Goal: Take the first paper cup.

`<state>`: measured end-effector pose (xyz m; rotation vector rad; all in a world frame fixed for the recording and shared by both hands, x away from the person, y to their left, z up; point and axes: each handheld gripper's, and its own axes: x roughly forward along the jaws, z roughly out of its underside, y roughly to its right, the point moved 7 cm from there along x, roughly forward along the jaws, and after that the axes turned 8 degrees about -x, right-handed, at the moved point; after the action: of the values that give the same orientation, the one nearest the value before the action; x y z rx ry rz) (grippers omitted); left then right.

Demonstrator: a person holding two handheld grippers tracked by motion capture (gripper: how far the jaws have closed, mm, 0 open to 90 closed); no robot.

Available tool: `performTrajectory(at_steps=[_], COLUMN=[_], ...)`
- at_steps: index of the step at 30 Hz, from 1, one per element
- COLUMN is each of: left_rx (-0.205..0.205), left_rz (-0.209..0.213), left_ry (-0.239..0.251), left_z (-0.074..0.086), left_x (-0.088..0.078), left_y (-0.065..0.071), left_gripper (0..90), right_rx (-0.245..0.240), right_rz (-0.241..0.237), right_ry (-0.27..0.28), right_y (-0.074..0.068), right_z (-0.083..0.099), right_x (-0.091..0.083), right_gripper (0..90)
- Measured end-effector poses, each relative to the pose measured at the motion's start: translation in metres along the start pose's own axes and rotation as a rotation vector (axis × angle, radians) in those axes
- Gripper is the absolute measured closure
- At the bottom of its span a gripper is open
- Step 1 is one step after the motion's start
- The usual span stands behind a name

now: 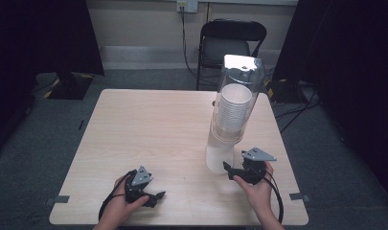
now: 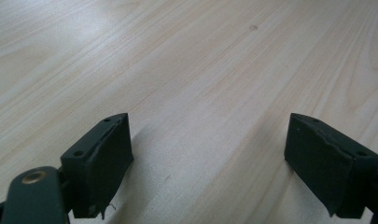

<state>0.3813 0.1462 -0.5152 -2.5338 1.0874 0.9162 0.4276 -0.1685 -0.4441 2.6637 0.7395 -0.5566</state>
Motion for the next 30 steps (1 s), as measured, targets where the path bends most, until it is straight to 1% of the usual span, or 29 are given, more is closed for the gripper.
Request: performTrajectory(at_steps=[2, 3, 7, 8, 10, 12, 14, 15, 16, 18, 19, 22, 25, 28, 30], left_rx=[0.000, 0.000, 0.000, 0.000, 0.000, 0.000, -0.001, -0.002, -0.013, -0.006, -0.003, -0.004, -0.003, -0.003, -0.003], left_rz=[0.001, 0.000, 0.001, 0.001, 0.001, 0.001, 0.001, 0.006, 0.007, 0.007, 0.001, 0.002, 0.001, 0.001, 0.002], left_ry=[0.000, 0.000, -0.001, 0.000, -0.001, -0.001, 0.000, 0.004, 0.012, 0.009, 0.000, 0.000, 0.000, -0.001, 0.000], left_z=[0.000, 0.000, 0.000, 0.000, 0.000, 0.000, 0.000, 0.000, -0.001, -0.001, -0.001, -0.001, -0.001, -0.001, -0.001], left_x=[0.000, 0.000, 0.000, 0.000, 0.000, 0.000, 0.000, 0.001, 0.001, 0.002, 0.001, 0.001, 0.001, 0.001, 0.001], left_y=[0.000, 0.000, 0.000, 0.000, 0.000, 0.000, 0.000, 0.000, 0.001, 0.000, 0.000, 0.000, 0.000, 0.000, 0.000], left_gripper=[14.5, 14.5, 14.5, 14.5, 14.5, 14.5, 14.4, 14.4, 14.3, 14.2, 14.2, 14.2, 14.2, 14.2, 14.2], right_rx=[-0.003, -0.005, -0.011, -0.012, -0.014, -0.015, -0.017, -0.021, -0.017, -0.021, -0.023, -0.032, -0.021, -0.030, -0.025], right_rz=[0.001, 0.000, 0.003, 0.000, 0.005, 0.004, 0.006, 0.008, 0.005, 0.001, 0.005, 0.011, 0.006, 0.027, 0.030], right_ry=[0.004, 0.012, 0.017, 0.028, 0.028, 0.044, 0.047, 0.062, 0.071, 0.074, 0.082, 0.087, 0.097, 0.117, 0.120], right_y=[0.001, 0.001, 0.001, 0.001, 0.001, 0.001, 0.002, 0.002, 0.001, 0.001, 0.001, 0.002, 0.002, 0.003, 0.004], right_z=[-0.002, -0.008, -0.014, -0.019, -0.020, -0.027, -0.028, -0.031, -0.034, -0.037, -0.041, -0.046, -0.049, -0.054, -0.056], right_x=[0.001, 0.003, 0.004, 0.005, 0.005, 0.005, 0.005, 0.005, 0.005, 0.005, 0.006, 0.007, 0.008, 0.011, 0.013], right_gripper=[15.3, 15.3, 15.3, 15.3, 15.3, 15.6, 15.6, 16.3, 16.6, 16.5, 16.5, 17.1, 17.5, 17.6, 18.1])
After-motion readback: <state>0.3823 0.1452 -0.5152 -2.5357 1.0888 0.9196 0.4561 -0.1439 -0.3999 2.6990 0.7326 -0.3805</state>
